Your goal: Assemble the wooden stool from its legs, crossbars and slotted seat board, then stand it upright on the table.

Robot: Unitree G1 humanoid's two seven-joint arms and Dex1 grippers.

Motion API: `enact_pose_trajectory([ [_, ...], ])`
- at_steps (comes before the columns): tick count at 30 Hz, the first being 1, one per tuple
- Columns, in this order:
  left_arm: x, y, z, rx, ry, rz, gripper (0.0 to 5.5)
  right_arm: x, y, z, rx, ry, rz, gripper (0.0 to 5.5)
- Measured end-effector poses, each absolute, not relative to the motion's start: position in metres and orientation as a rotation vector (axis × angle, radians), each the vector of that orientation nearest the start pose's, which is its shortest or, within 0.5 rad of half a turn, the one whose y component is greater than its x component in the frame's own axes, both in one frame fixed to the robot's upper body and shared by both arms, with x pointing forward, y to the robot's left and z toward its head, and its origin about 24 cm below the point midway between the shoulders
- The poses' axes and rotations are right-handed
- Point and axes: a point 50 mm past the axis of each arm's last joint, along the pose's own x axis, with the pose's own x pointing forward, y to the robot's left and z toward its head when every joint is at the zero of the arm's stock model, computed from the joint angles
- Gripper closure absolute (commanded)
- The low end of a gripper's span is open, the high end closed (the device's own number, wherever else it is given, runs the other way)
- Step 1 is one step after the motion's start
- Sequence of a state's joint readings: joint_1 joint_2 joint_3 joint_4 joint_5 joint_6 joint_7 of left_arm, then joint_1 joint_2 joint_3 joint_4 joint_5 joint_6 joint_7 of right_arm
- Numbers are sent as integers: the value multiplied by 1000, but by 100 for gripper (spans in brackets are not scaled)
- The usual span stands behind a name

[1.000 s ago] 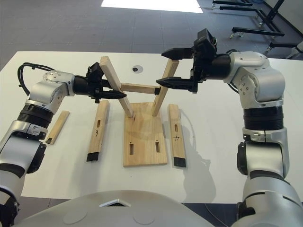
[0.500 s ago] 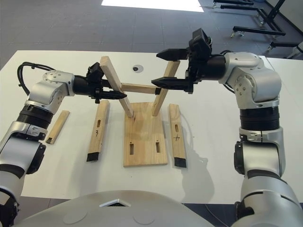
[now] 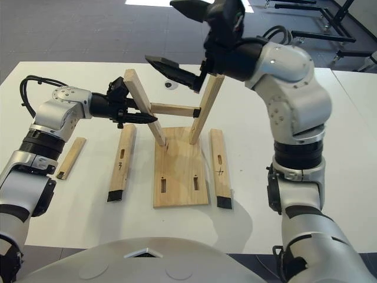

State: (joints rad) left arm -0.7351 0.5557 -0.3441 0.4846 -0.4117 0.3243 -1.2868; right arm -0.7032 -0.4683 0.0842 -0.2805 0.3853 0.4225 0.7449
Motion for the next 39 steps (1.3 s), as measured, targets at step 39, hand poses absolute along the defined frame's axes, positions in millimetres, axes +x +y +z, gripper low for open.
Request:
enact_pose_trajectory([
  [39,324,153,115,172,362,-1379,337,289,-77,158,-974,-339,836,11],
])
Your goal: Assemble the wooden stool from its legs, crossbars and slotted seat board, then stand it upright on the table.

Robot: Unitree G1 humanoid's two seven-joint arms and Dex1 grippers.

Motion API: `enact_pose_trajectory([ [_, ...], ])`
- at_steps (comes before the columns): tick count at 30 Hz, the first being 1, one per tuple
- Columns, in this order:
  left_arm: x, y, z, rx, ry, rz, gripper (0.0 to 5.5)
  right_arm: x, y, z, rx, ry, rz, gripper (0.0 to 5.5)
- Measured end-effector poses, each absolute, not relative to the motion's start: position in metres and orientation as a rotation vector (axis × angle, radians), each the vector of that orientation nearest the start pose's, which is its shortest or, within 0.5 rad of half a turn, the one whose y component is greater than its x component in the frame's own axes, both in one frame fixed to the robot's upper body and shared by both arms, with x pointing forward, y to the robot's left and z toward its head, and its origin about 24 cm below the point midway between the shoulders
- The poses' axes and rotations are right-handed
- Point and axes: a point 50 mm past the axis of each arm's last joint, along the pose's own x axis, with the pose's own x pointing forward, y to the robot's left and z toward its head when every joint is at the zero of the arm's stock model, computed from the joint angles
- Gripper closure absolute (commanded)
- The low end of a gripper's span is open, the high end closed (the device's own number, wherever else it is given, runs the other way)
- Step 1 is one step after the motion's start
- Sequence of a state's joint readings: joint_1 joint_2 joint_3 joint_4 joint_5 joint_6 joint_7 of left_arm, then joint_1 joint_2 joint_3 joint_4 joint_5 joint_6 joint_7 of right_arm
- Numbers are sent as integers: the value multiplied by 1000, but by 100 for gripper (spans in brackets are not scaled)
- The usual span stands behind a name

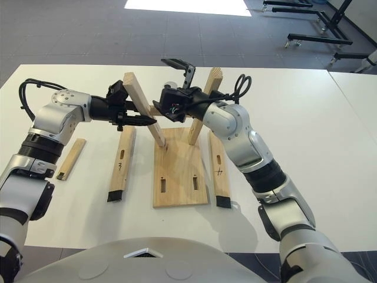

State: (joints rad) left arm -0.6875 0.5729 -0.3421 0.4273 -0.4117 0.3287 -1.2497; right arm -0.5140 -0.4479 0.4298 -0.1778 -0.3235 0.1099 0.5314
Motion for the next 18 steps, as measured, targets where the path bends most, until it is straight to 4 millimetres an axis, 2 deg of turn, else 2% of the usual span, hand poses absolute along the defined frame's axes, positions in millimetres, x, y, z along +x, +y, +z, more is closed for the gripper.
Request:
enact_pose_trajectory([
  [18,319,156,114,190,373,-1375,337,285,-73,161,-1048,-340,874,11],
])
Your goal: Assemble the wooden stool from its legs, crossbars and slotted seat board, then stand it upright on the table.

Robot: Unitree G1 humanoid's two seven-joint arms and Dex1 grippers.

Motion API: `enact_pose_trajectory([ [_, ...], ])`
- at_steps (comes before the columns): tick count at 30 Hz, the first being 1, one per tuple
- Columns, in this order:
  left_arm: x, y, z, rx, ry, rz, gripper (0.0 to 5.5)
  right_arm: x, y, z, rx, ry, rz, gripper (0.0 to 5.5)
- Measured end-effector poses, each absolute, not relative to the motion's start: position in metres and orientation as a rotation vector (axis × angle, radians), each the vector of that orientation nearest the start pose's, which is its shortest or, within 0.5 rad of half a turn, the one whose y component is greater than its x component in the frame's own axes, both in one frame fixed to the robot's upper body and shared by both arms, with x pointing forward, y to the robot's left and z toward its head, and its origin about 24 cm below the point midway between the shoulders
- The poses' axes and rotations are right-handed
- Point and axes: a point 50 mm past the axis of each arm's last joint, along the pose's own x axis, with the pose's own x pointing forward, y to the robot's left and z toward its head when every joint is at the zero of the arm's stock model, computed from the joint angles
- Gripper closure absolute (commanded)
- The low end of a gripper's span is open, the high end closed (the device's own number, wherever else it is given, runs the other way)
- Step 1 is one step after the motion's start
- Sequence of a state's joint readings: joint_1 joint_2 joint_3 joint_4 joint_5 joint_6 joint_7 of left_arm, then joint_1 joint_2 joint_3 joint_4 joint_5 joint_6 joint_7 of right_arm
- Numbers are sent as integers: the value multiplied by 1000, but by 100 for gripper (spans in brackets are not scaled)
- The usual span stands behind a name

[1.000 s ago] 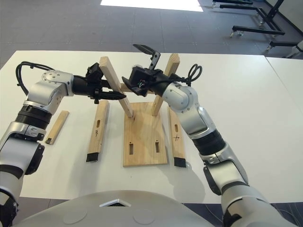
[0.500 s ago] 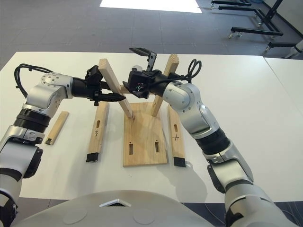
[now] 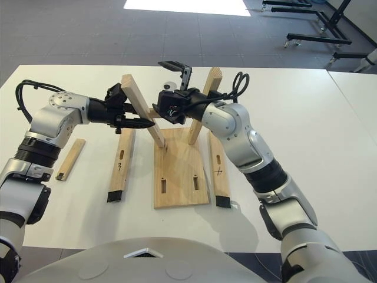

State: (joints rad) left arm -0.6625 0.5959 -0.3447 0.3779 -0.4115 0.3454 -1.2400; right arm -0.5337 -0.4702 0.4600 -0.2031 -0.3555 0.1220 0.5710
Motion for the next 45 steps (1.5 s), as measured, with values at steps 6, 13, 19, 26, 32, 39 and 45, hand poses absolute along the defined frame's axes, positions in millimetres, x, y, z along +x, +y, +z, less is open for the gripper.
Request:
enact_pose_trajectory([
  [6,320,156,115,190,373,-1376,337,286,-70,163,-1100,-349,889,11],
  [13,321,156,116,190,379,-1384,337,288,-67,156,-1129,-275,950,11],
  [19,321,157,115,187,382,-1382,337,289,-67,155,-1119,-266,953,11],
  [26,322,158,115,187,387,-1384,337,296,-69,153,-1006,-223,956,11],
  [32,323,156,121,215,380,-1422,337,301,-87,175,-475,-135,1049,11],
  [39,325,157,122,233,396,-1434,337,332,-168,280,-115,-401,829,11],
  [45,326,159,124,250,406,-1440,337,346,-268,193,-250,58,604,11],
])
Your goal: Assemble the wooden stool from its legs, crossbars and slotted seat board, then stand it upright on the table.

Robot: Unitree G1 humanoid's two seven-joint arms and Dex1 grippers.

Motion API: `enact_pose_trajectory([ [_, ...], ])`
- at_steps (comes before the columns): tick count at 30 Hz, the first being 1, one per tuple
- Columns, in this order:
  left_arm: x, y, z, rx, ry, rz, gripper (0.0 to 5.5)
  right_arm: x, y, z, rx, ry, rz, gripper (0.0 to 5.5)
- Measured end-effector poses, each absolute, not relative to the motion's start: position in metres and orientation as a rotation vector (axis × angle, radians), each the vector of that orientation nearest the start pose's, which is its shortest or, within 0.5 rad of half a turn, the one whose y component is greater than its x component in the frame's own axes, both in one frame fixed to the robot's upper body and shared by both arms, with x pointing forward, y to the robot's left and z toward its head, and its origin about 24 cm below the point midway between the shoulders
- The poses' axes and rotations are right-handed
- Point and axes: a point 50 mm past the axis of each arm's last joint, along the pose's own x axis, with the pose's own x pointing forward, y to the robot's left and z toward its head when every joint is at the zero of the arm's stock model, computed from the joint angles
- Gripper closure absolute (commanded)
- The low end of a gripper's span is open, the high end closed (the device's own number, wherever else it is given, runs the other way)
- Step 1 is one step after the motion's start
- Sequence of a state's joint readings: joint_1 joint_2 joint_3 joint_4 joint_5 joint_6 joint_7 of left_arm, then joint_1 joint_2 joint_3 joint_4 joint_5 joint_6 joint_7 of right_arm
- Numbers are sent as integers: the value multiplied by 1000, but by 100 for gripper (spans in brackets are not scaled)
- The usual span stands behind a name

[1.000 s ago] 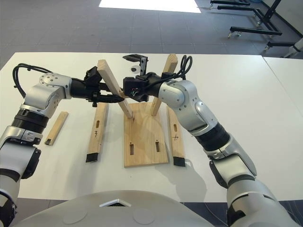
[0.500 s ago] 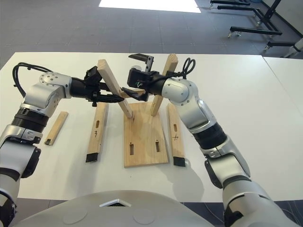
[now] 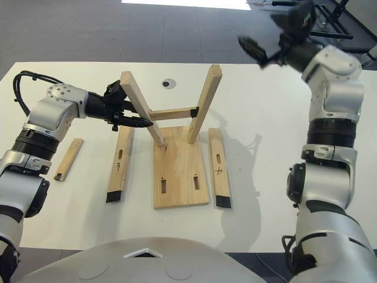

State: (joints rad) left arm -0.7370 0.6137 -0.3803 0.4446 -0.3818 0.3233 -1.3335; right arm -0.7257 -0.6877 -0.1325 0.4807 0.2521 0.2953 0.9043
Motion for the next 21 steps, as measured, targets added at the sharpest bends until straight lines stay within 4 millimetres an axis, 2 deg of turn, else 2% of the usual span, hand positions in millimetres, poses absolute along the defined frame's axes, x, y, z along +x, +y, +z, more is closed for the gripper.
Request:
enact_pose_trajectory([
  [2,326,159,124,251,407,-1440,337,335,-269,163,-221,165,694,11],
  [4,326,159,124,252,408,-1440,337,328,-267,150,-166,199,776,11],
  [10,327,159,124,254,411,-1444,337,328,-247,147,-34,178,901,11],
  [14,328,160,124,257,410,-1449,337,337,-233,155,-19,145,937,11],
  [17,329,161,124,259,409,-1449,337,339,-227,157,-10,137,954,11],
  [21,332,162,127,277,416,-1448,337,336,-222,156,92,169,1010,11],
])
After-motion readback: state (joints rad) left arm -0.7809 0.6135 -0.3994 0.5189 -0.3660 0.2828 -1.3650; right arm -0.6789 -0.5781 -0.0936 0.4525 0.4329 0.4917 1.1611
